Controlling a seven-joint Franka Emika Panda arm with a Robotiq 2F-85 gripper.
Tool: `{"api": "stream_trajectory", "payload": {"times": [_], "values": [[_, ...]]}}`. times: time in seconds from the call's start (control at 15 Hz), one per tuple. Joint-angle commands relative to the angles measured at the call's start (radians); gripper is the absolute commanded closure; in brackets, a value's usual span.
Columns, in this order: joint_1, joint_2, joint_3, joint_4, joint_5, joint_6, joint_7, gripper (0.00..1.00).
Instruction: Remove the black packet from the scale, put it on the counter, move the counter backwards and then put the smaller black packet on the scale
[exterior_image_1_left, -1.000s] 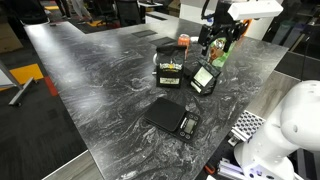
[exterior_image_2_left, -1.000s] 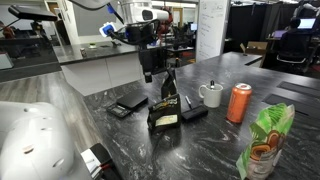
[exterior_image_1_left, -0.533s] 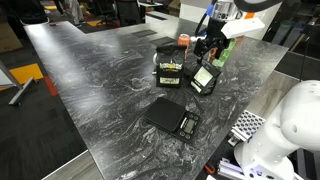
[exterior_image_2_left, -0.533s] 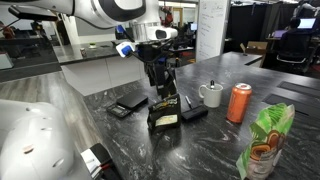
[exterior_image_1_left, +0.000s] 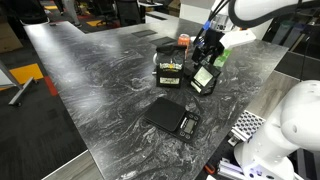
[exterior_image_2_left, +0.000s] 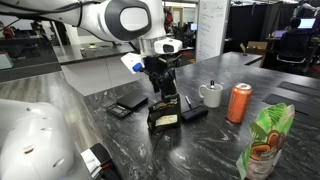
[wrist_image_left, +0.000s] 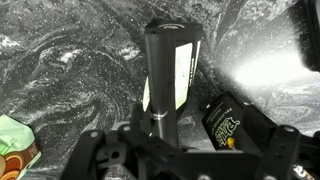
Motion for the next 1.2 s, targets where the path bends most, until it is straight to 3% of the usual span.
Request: {"api": "stream_trajectory", "payload": {"times": [0.0,0.07,0.73,1.13], "values": [[-0.016,0.030,0.001,-0.022,0.013,0.013,-0.016,0.25],[-0.015,0.031,0.002,-0.025,0.015,0.014,-0.014,0.26],[-0.025,0.022,0.040,-0.014,0.004,-0.020,0.055,0.98],[-0.008,-0.066,0.165,0.034,0.000,-0.156,0.218,0.98]]}}
